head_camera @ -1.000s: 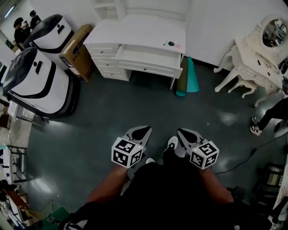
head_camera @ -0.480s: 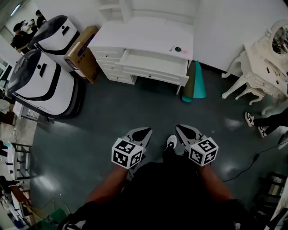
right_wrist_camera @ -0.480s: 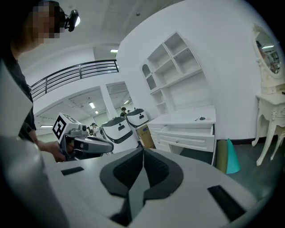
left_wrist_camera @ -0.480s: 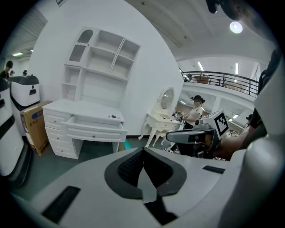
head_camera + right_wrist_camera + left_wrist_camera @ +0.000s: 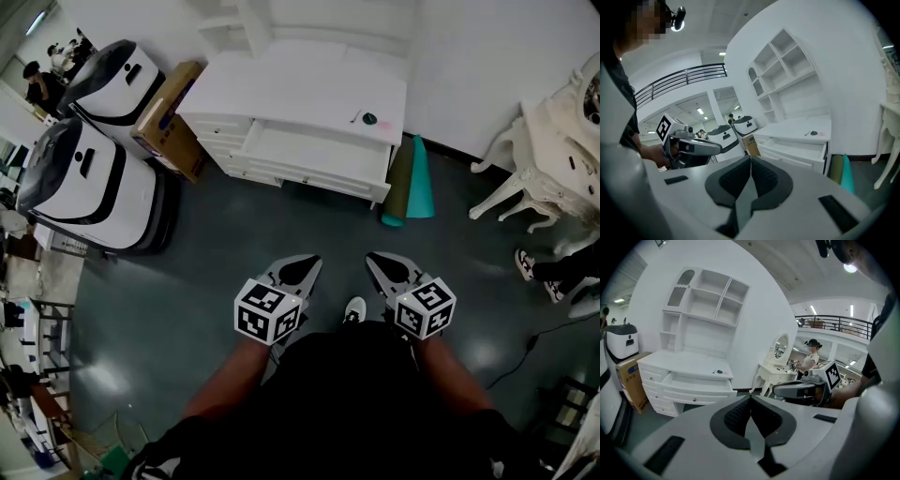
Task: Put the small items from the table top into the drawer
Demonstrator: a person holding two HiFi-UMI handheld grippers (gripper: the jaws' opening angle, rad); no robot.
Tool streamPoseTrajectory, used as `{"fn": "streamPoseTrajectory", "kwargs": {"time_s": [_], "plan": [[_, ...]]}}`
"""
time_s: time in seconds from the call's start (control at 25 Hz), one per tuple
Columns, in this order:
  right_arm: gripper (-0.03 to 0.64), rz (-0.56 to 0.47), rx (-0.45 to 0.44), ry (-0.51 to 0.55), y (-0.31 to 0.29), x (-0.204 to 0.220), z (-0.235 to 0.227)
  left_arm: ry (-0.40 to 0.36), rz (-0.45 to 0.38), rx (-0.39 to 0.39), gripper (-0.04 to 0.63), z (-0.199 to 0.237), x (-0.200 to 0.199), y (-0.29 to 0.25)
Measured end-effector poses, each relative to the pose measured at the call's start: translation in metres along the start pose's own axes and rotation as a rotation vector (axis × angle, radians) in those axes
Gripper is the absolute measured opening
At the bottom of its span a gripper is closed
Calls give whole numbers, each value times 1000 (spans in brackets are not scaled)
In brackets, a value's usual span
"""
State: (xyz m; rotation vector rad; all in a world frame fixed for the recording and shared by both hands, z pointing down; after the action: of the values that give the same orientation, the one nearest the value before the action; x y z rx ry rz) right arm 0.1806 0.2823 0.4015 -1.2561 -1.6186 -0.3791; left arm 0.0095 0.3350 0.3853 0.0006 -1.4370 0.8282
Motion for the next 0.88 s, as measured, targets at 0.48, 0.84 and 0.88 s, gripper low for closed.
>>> {"fn": "streamPoseTrajectory", "kwargs": {"time_s": [0.48, 0.84, 0.88], "plan": [[28, 3, -17, -26, -11, -34, -84, -3, 15, -31, 11, 14, -44, -78], [28, -3, -6, -79, -12, -35, -113, -10, 56, -44, 11, 25, -55, -98], [28, -2, -5, -80, -14, -36, -115, -11, 57, -42, 11, 27, -56, -100]]}}
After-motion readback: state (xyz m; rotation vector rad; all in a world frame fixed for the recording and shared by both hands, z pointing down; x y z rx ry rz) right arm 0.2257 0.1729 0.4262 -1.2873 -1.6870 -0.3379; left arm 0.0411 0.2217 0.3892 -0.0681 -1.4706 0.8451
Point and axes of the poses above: the fingertips, and each gripper's own axes: y backward along the fingers, z to its left, x out of its underside, the point moved 6 cm from there along y, backward along the fingers, and after that the axes turned 6 degrees about -y, right-handed, at the moved point
